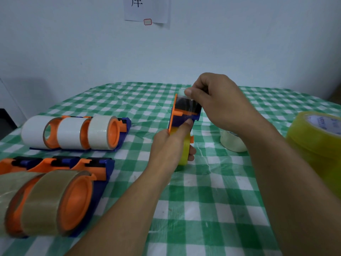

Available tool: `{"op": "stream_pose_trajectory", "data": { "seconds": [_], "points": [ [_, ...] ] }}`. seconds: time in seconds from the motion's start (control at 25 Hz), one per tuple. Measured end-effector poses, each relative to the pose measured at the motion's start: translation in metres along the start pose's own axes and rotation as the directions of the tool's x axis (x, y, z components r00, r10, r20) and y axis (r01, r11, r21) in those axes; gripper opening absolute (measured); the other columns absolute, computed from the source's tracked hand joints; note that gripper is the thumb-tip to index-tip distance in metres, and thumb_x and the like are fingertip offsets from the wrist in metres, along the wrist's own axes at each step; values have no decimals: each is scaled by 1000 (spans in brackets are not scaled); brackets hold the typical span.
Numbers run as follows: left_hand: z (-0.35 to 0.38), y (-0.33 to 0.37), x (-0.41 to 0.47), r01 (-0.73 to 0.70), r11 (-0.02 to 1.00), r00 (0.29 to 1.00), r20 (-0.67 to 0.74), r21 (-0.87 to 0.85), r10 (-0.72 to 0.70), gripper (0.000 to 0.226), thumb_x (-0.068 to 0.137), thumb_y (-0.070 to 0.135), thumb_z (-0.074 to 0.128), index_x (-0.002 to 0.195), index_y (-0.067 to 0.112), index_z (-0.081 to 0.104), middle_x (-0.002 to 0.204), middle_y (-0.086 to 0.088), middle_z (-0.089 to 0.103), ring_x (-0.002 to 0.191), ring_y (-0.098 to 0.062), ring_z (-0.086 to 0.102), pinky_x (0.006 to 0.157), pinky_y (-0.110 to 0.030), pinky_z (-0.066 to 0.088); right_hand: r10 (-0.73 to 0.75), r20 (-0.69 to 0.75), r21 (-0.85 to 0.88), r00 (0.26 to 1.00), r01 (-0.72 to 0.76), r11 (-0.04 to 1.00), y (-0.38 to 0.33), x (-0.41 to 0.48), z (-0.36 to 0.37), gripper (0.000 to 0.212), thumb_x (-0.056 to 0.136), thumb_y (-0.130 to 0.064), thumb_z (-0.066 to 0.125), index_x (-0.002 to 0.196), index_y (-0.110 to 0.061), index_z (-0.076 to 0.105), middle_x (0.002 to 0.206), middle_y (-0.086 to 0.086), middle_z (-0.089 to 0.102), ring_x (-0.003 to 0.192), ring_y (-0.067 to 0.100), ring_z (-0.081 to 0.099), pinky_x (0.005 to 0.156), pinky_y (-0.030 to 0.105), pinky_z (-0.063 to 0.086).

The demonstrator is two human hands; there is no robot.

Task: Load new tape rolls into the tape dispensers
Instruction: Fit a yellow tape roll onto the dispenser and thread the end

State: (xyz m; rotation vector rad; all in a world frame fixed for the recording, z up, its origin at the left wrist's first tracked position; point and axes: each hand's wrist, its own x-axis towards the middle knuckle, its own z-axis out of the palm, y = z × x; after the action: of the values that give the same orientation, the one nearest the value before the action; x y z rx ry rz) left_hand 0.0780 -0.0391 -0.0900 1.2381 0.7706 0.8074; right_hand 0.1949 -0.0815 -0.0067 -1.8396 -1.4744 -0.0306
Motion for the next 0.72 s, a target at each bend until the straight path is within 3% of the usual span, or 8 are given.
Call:
{"op": "stream_pose_trajectory", "data": {
  "seconds": [0.4,0.72],
  "points": [
    [-1,-3,3,21,1000,1000,-15,22,-21,40,89,47,68,84,8,71,64,-10,68,57,-26,65,66,-40,59,-14,20,11,1000,14,1000,2,0,0,29,102,-35,56,92,-8,60,67,-8,48,59,7,41,57,26,32],
    [0,-2,1,22,1000,1000,-19,20,-21,36,88,44,71,81,8,68,61,-9,65,54,-25,63,58,-33,53,-29,25,22,999,29,999,4,0,-2,29,102,-35,57,91,-8,59,65,-11,48,56,5,42,56,25,32]
  ]
}}
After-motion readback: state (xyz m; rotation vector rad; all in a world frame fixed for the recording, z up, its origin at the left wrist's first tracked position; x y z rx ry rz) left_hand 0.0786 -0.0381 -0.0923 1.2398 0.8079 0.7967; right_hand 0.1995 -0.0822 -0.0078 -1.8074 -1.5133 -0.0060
